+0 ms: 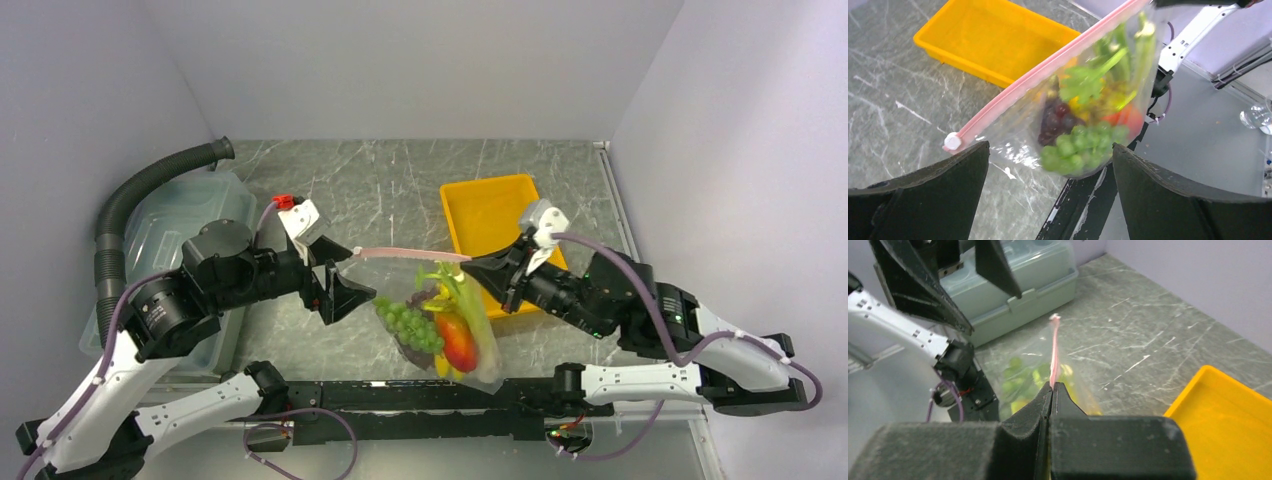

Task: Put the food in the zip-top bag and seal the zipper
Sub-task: Zip the zipper food storage bag at the center of the board, then place the zipper food storage bag at the center of the board.

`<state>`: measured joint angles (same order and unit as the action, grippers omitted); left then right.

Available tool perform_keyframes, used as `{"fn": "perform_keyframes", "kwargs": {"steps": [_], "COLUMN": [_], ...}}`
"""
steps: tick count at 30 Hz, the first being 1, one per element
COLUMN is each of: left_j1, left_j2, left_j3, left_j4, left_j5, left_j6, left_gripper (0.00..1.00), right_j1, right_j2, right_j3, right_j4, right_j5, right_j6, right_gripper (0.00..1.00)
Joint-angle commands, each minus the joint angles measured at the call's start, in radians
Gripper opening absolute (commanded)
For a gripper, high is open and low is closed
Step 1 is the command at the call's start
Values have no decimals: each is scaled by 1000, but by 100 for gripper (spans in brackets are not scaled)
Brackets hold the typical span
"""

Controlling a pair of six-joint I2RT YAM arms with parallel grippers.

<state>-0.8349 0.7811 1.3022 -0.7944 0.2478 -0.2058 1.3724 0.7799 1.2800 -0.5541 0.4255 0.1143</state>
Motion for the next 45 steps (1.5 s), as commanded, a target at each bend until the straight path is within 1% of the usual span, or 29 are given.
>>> {"fn": "perform_keyframes", "kwargs": {"steps": [1,6,11,15,19,21,24,29,33,36,42,45], "left_j1": [1,2,1,1,1,1,1,0,0,0,0,1], "left_j2": [7,15,38,32,38,52,73,105,133,150,155,161], "left_j3": [42,39,23,-12,-42,-56,-77,-109,-114,-117,-133,-132], "left_j4": [92,122,138,169,198,191,174,151,119,99,84,77], "left_j5": [105,154,274,317,442,500,525,620,668,685,650,639], "left_j6": [76,113,162,192,211,236,246,273,290,298,304,306], "left_gripper": [96,97,98,100,100,100,100,100,100,97,85,76], "right_j1": [0,0,1,0,-1,0,1,1,1,0,0,0], "right_j2": [36,57,72,86,108,116,128,143,145,148,148,147], "right_j3": [72,59,57,67,84,89,98,113,122,129,144,148], "right_j4": [94,116,132,135,136,142,147,154,164,168,165,164], "right_j5": [-113,-174,-240,-292,-350,-374,-409,-443,-455,-453,-447,-438], "right_j6": [5,13,19,20,22,21,20,17,15,13,9,8], "right_gripper": [0,0,0,0,0,0,0,0,0,0,0,0]}}
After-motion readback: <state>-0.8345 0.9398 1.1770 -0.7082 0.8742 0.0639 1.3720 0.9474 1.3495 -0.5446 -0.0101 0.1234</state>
